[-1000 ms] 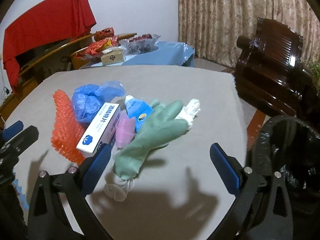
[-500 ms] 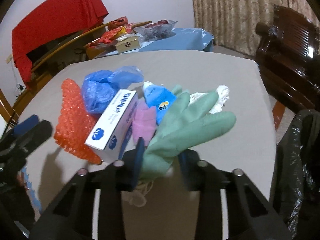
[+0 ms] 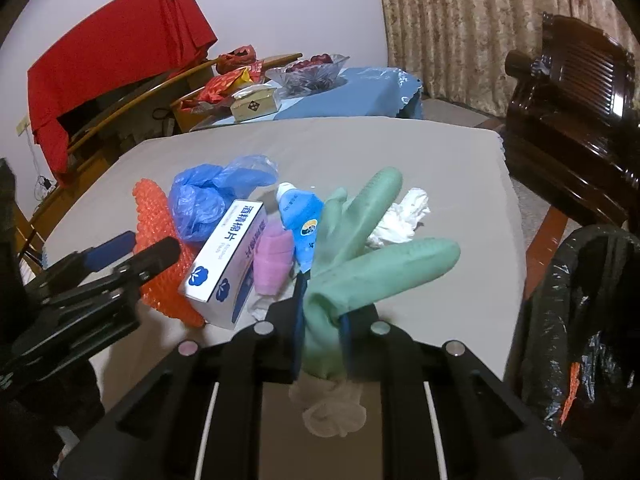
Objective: Collect trash
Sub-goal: 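Grasp the orange foam net with the left tool while the right grasps the green glove, then carry the net and glove over the bin and release both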
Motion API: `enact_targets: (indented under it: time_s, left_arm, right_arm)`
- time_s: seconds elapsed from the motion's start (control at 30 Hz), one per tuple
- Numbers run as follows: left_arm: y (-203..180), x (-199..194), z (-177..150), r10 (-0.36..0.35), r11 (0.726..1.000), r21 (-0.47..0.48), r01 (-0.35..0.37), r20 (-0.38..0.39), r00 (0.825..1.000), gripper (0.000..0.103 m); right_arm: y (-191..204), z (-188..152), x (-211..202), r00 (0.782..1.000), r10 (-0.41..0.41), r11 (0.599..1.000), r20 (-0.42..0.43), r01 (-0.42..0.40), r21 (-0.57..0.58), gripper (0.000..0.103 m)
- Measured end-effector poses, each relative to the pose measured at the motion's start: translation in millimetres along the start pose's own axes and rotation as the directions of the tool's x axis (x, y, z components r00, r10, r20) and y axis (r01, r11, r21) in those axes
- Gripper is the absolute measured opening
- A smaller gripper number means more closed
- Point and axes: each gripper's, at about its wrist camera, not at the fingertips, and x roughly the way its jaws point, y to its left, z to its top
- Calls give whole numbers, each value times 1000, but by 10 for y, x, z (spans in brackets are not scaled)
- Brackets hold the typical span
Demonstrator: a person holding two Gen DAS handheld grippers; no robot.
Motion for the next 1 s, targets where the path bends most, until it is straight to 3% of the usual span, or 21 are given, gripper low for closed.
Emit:
enact_targets:
  time_s: [0.1, 0.27, 0.8, 1.0]
  left_arm:
    - [8, 71, -13, -20, 1000, -9, 19, -28, 999, 39]
    - [25, -15, -26, -19, 1000, -10, 19, -8, 1000, 18]
    - [-68, -689, 186, -69, 997, -15, 72, 134, 989, 15]
    - [-235, -897, 213, -122, 992, 2, 123, 165, 979, 15]
  right_arm:
    - [9, 0, -31, 1000, 1, 1000, 4, -1, -9, 13]
    - [45, 17, -128, 1000, 8, 1000, 26, -7, -12, 12]
    - [43, 129, -669, 992, 16, 1000, 125, -14, -10, 12]
    - [-7, 130, -924, 986, 12, 1000, 163, -10, -10, 12]
